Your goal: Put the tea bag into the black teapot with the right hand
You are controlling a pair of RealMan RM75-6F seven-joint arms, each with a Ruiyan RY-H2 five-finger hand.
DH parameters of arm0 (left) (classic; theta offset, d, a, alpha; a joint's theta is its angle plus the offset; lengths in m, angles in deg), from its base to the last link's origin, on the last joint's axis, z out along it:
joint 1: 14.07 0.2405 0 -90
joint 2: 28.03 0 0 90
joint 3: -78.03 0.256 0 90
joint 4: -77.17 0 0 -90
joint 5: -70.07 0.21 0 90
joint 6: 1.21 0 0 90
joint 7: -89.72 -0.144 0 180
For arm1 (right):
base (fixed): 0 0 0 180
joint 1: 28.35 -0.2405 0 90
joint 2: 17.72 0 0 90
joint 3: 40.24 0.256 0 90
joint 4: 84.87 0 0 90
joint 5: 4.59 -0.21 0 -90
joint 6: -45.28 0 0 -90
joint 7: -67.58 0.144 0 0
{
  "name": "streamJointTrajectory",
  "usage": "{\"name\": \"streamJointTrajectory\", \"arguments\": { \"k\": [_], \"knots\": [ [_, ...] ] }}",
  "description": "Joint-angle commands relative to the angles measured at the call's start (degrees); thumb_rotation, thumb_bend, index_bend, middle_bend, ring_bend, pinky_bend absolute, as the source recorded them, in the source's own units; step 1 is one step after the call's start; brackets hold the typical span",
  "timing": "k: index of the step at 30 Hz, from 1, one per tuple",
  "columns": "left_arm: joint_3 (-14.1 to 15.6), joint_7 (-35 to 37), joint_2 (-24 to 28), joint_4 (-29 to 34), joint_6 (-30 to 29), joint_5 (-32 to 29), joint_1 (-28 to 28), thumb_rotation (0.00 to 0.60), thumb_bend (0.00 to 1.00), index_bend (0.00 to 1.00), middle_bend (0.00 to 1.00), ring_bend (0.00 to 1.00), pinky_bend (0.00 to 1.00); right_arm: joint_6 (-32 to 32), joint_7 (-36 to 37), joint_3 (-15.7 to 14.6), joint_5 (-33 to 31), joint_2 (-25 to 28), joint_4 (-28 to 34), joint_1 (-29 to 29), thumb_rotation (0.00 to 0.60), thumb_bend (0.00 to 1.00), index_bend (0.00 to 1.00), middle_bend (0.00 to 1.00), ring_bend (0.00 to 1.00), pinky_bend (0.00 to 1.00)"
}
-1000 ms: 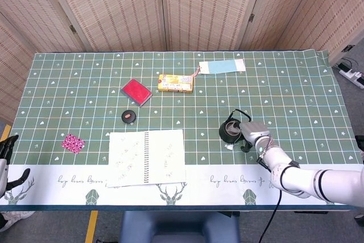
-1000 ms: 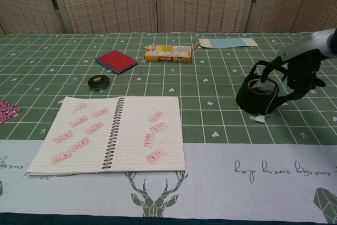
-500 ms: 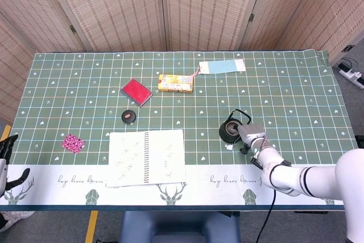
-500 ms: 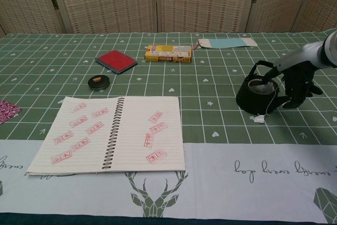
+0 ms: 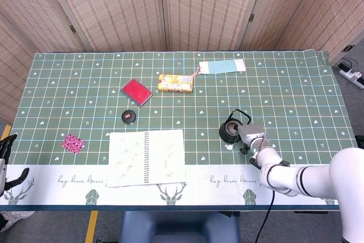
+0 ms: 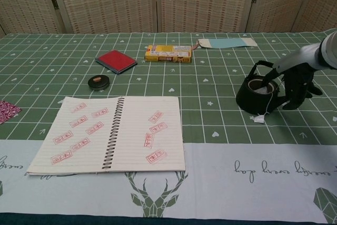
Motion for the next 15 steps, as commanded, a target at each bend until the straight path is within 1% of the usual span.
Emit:
{"name": "streamJointTrajectory", "arguments": {
  "k": [1, 4, 6, 8, 10, 11, 13, 14, 15],
  "knots": [
    [0.0, 0.1, 0.0, 0.0, -0.1, 0.0, 0.0, 0.6, 0.28, 0.0, 0.06, 0.07, 0.13, -1.3, 3.2, 1.9, 4.7, 5.5, 5.5, 1.5, 0.6, 0.4, 0.12, 0.86, 0.69, 0.67],
    [0.0, -0.1, -0.1, 0.0, -0.3, 0.2, 0.1, 0.6, 0.28, 0.0, 0.06, 0.07, 0.13, -3.3, 6.0, 3.5, 10.8, 11.6, 12.1, 3.7, 0.6, 0.4, 0.09, 0.84, 0.68, 0.65],
    [0.0, -0.4, -0.2, 0.0, -0.3, 0.3, 0.0, 0.6, 0.28, 0.0, 0.06, 0.07, 0.13, -5.0, 8.1, 4.7, 15.6, 15.9, 16.8, 5.7, 0.6, 0.4, 0.06, 0.8, 0.65, 0.62],
    [0.1, -0.8, -0.4, 0.1, -0.3, 0.3, 0.0, 0.6, 0.28, 0.0, 0.06, 0.07, 0.13, -7.6, 10.6, 5.9, 22.3, 21.1, 22.3, 8.9, 0.6, 0.4, 0.04, 0.77, 0.62, 0.6],
    [0.1, -1.2, -0.5, 0.2, -0.4, 0.2, 0.0, 0.6, 0.28, 0.0, 0.06, 0.07, 0.13, -11.6, 12.7, 6.6, 30.2, 25.8, 27.3, 13.1, 0.6, 0.4, 0.02, 0.73, 0.57, 0.56],
    [0.1, -1.3, -0.5, 0.3, -0.4, 0.2, 0.0, 0.6, 0.28, 0.0, 0.06, 0.07, 0.13, -13.7, 13.4, 6.6, 33.7, 27.5, 29.1, 15.2, 0.6, 0.4, 0.01, 0.71, 0.56, 0.53],
    [0.2, -1.5, -0.5, 0.5, -0.3, 0.3, 0.0, 0.6, 0.28, 0.0, 0.06, 0.07, 0.13, -20.2, 14.0, 5.7, 42.7, 29.9, 31.8, 21.0, 0.6, 0.4, 0.0, 0.65, 0.52, 0.47],
    [0.2, -1.5, -0.5, 0.6, -0.3, 0.4, 0.0, 0.6, 0.28, 0.0, 0.06, 0.07, 0.13, -23.7, 13.4, 4.8, 46.7, 30.1, 32.2, 23.8, 0.6, 0.4, 0.0, 0.59, 0.48, 0.43],
    [0.3, -1.6, -0.4, 0.7, -0.3, 0.5, 0.0, 0.6, 0.28, 0.0, 0.06, 0.07, 0.13, -28.5, 11.7, 3.4, 51.5, 29.6, 32.0, 27.6, 0.6, 0.4, 0.0, 0.53, 0.43, 0.38]
  ]
}}
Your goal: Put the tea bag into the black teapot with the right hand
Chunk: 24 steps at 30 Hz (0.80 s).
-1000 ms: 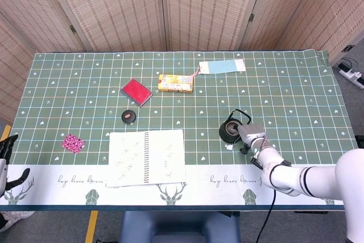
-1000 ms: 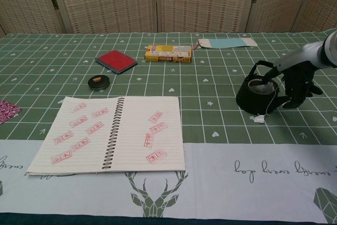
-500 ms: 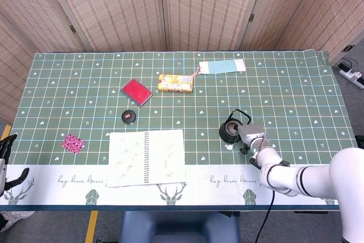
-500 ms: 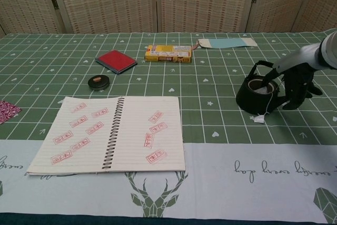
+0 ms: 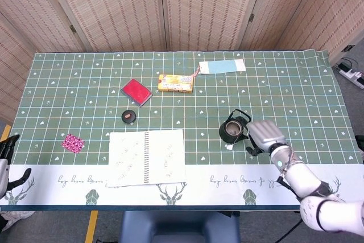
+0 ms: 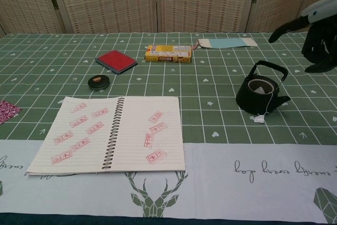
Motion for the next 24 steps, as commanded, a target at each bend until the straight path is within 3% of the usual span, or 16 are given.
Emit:
{"name": "streamJointTrajectory", "arguments": {
  "k": [1, 5, 9, 13, 16, 24],
  "knots": [
    [0.1, -0.2, 0.1, 0.3, -0.1, 0.3, 0.1, 0.6, 0.28, 0.0, 0.06, 0.07, 0.13, -20.5, -0.1, -2.6, 23.8, 5.7, 7.0, 17.7, 0.6, 0.4, 0.0, 0.47, 0.39, 0.33],
    [0.7, -1.1, 0.1, 1.0, -0.7, 1.3, 0.3, 0.6, 0.28, 0.0, 0.06, 0.07, 0.13, -35.9, -4.2, -5.5, 36.8, -3.5, -1.4, 30.5, 0.6, 0.4, 0.0, 0.2, 0.21, 0.16],
    [1.3, -2.2, 0.0, 1.7, -1.3, 2.6, 0.4, 0.6, 0.28, 0.0, 0.06, 0.07, 0.13, -43.3, -2.4, -6.6, 44.4, -13.4, -14.2, 40.2, 0.6, 0.4, 0.0, 0.05, 0.1, 0.06],
    [1.6, -2.6, -0.1, 2.0, -1.5, 3.4, 0.3, 0.6, 0.28, 0.0, 0.06, 0.07, 0.13, -46.9, 0.0, -6.0, 48.4, -20.9, -25.7, 46.7, 0.6, 0.4, 0.0, 0.0, 0.03, 0.0],
    [1.7, -2.2, 0.0, 1.9, -1.3, 4.0, 0.1, 0.6, 0.28, 0.0, 0.06, 0.07, 0.13, -48.9, 0.4, -4.7, 50.2, -24.4, -31.1, 49.8, 0.6, 0.4, 0.0, 0.0, 0.0, 0.0],
    [2.0, -0.9, 0.5, 1.8, -1.7, 4.9, 0.3, 0.6, 0.28, 0.0, 0.06, 0.07, 0.13, -47.3, 7.0, -1.9, 52.5, -25.4, -36.0, 53.3, 0.6, 0.4, 0.0, 0.0, 0.0, 0.0]
  ]
}}
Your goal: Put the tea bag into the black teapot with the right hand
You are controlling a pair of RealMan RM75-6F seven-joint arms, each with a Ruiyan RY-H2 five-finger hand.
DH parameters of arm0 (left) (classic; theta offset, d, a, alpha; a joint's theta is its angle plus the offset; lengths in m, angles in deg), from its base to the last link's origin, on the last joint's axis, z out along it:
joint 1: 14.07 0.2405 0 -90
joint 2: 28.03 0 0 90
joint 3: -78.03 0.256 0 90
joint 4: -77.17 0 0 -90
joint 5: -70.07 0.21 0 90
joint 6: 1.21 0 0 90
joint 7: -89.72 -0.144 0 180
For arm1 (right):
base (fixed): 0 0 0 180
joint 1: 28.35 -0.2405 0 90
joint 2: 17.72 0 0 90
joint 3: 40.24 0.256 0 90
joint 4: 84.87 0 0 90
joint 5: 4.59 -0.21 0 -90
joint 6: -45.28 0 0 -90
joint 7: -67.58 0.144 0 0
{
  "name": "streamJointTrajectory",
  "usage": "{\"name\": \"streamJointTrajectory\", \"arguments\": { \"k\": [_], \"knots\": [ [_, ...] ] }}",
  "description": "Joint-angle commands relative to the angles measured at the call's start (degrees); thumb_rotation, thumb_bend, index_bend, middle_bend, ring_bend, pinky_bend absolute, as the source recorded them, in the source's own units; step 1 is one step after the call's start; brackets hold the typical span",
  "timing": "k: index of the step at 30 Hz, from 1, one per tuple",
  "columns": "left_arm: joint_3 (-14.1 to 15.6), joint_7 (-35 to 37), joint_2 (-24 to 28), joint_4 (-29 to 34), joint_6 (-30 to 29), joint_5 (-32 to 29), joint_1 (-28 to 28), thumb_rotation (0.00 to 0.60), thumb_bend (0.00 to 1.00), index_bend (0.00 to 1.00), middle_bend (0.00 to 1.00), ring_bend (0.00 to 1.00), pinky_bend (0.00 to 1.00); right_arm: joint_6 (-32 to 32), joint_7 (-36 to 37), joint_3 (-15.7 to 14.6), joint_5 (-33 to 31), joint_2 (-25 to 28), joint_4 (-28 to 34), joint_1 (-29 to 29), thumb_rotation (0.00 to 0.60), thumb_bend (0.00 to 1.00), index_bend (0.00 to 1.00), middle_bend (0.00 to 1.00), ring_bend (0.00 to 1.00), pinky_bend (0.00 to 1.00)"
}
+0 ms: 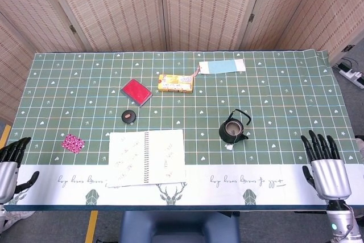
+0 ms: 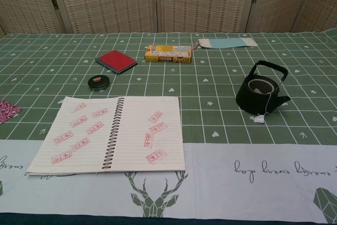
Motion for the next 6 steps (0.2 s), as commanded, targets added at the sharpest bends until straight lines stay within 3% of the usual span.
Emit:
{"name": "streamJointTrajectory", "arguments": {
  "k": [1, 6],
  "knots": [
    [0.1, 0.1, 0.0, 0.2, -0.6, 0.4, 0.2, 0.6, 0.28, 0.0, 0.06, 0.07, 0.13, 1.9, 3.1, 1.8, 1.3, 0.3, -1.0, 1.2, 0.6, 0.4, 0.0, 0.0, 0.0, 0.0],
    [0.3, -1.4, -0.4, 0.5, -1.0, 0.7, 0.4, 0.6, 0.28, 0.0, 0.06, 0.07, 0.13, 5.4, 4.1, 2.7, 2.3, 1.4, -0.3, 1.5, 0.6, 0.4, 0.0, 0.0, 0.0, 0.0]
  ]
}}
